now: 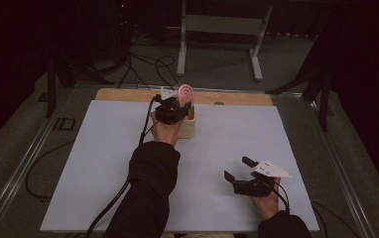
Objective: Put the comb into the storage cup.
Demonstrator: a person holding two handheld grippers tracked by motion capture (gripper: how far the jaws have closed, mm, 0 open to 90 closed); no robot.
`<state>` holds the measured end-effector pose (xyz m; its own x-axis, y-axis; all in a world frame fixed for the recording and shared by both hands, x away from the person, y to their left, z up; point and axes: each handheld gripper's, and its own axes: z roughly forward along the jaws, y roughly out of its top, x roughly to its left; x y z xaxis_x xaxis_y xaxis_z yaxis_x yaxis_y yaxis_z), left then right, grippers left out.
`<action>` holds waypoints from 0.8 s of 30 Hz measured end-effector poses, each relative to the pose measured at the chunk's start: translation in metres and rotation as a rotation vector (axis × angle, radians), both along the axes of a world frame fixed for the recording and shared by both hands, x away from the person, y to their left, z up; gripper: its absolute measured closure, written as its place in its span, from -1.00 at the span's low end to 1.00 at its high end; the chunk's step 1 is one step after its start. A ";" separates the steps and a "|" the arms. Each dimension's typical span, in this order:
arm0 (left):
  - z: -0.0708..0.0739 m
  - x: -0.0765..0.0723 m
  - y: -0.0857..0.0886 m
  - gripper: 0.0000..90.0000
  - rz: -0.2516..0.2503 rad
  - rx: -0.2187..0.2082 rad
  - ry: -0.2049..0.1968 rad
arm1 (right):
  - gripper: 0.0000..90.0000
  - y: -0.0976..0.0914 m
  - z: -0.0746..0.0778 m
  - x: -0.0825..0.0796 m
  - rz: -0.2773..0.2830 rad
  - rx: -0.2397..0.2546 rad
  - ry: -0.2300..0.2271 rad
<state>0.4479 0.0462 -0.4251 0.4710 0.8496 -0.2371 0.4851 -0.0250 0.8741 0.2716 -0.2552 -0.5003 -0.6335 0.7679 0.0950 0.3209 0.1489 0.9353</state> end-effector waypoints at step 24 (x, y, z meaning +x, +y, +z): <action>0.004 0.003 0.013 -0.13 0.031 0.033 0.036 | -0.80 0.000 0.000 0.000 -0.001 -0.002 -0.001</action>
<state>0.4514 0.0595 -0.4216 0.4363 0.8712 -0.2252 0.5171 -0.0380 0.8551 0.2715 -0.2552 -0.5002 -0.6326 0.7688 0.0933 0.3206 0.1503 0.9352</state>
